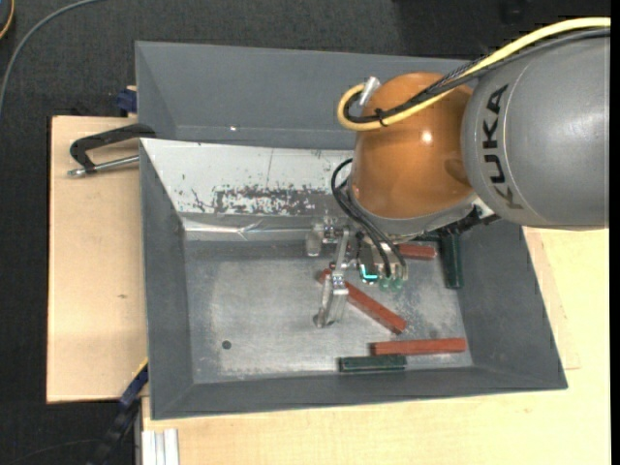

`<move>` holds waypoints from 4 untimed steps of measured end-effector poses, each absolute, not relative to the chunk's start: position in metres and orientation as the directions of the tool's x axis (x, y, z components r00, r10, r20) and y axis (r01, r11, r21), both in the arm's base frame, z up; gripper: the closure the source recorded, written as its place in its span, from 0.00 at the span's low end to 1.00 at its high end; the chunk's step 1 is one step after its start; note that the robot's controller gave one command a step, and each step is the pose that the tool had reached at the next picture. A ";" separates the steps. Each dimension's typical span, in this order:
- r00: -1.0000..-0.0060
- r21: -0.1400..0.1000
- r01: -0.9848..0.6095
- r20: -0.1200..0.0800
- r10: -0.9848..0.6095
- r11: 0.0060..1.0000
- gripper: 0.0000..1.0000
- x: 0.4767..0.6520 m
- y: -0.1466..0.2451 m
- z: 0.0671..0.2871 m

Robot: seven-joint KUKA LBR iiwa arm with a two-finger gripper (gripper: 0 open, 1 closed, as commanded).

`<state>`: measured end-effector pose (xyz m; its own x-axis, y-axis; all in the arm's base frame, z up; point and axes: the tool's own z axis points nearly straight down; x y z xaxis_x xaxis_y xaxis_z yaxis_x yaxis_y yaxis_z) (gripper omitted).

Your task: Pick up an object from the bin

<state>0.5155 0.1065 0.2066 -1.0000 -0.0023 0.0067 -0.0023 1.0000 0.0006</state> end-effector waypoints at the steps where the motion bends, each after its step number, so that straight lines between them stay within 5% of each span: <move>1: -1.000 -0.002 -0.022 0.007 -0.022 1.000 0.00 0.539 0.015 0.066; 2: -0.999 0.002 0.050 -0.001 0.050 0.999 0.00 0.525 0.032 0.101; 3: -0.999 0.001 0.045 -0.004 0.045 0.999 0.00 0.530 0.013 0.101; 4: -0.969 0.002 0.246 0.002 0.246 0.969 0.00 0.535 0.034 0.070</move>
Offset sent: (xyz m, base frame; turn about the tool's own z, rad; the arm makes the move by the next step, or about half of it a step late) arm 0.0247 -0.0883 -0.1366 -0.0241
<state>0.5352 0.0344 0.0698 -0.9693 0.2459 0.0025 0.2459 0.9693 0.0017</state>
